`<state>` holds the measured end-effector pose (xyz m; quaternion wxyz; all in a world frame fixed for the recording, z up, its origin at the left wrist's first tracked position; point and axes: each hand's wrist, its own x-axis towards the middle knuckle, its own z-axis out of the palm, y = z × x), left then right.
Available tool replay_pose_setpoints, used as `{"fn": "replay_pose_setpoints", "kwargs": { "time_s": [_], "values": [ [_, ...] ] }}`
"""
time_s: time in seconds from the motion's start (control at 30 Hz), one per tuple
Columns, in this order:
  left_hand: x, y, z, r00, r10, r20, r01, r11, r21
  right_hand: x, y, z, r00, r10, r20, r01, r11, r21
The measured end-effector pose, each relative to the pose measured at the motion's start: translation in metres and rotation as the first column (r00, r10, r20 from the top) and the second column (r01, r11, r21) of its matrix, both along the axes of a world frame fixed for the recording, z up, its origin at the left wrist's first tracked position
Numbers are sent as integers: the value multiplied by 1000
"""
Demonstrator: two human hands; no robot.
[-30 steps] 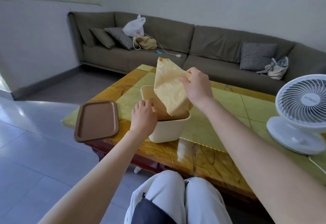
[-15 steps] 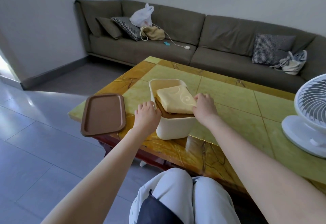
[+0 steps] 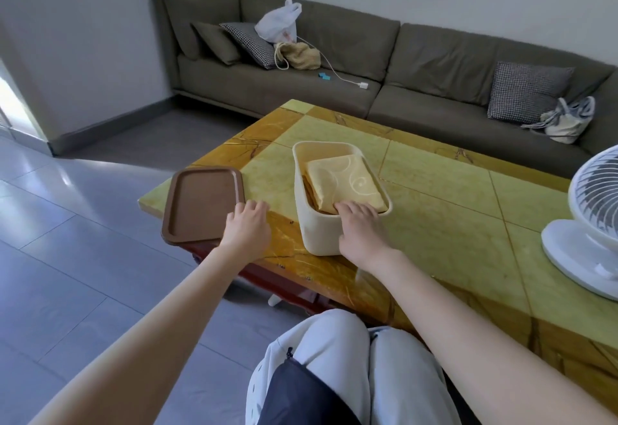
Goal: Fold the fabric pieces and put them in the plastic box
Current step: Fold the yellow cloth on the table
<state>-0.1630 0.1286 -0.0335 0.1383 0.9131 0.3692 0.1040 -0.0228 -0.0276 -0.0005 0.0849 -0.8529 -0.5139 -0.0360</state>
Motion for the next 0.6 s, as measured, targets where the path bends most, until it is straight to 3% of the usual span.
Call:
{"fn": "replay_pose_setpoints", "kwargs": {
  "time_s": [0.23, 0.37, 0.6],
  "values": [
    [-56, 29, -40, 955, 121, -273, -111, 992, 52, -13, 5, -15, 978, -129, 163, 118, 990, 77],
    [-57, 29, -44, 956, 125, -267, -88, 985, 148, -15, 4, -16, 969, -152, 195, 135, 986, 99],
    [-50, 19, -38, 964, -12, -267, 72, 974, 216, -18, -1, -11, 966, -143, 216, 130, 989, 74]
  ]
}}
